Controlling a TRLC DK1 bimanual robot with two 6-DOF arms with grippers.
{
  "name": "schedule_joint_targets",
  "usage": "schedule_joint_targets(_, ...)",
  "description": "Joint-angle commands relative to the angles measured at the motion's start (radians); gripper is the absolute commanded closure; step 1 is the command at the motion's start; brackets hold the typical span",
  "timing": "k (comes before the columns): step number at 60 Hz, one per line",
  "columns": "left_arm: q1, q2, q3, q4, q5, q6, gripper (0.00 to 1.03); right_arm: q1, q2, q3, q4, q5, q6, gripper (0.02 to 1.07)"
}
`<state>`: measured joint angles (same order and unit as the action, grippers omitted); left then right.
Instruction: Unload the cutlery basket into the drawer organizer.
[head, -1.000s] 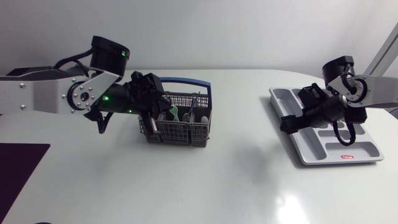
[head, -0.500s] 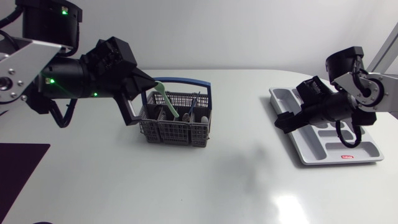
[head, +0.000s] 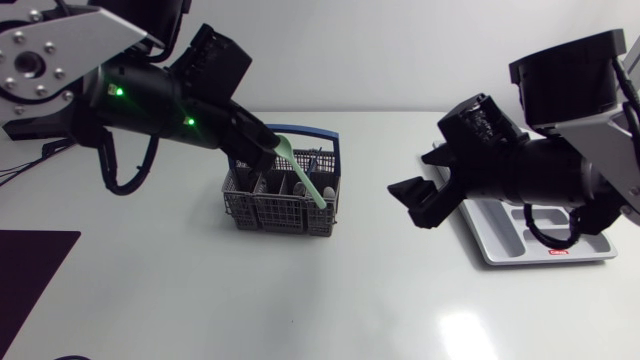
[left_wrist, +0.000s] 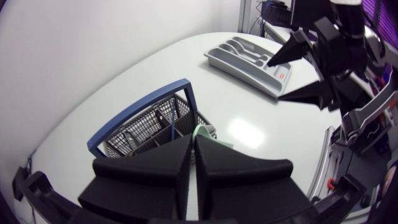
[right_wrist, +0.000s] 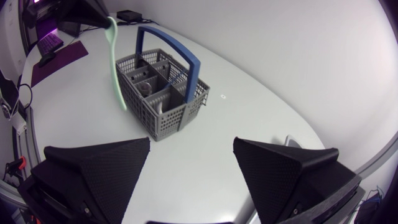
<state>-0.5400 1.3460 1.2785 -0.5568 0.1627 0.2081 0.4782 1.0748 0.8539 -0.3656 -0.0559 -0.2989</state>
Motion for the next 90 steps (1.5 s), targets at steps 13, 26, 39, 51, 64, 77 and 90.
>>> schedule_joint_targets(13,-0.020,0.101,0.111,-0.055,0.081,-0.265,1.00,0.220,0.053,0.004,0.132,0.137,0.010,0.17)
schedule_joint_targets(26,-0.017,0.128,0.113,-0.048,0.133,-0.302,1.00,0.266,0.129,0.020,0.205,0.166,0.007,0.22)
schedule_joint_targets(39,-0.005,0.159,0.119,-0.048,0.193,-0.323,1.00,0.266,0.206,0.042,0.255,0.166,0.004,0.33)
schedule_joint_targets(51,-0.005,0.183,0.128,-0.052,0.204,-0.337,1.00,0.257,0.257,0.076,0.264,0.165,-0.003,0.48)
schedule_joint_targets(64,0.006,0.219,0.153,-0.074,0.227,-0.351,1.00,0.266,0.286,0.111,0.226,0.159,0.003,0.61)
schedule_joint_targets(77,0.014,0.235,0.174,-0.086,0.236,-0.360,1.00,0.278,0.294,0.162,0.131,0.159,0.032,0.80)
schedule_joint_targets(90,0.011,0.240,0.190,-0.100,0.239,-0.366,1.00,0.278,0.312,0.172,0.091,0.157,0.038,0.91)
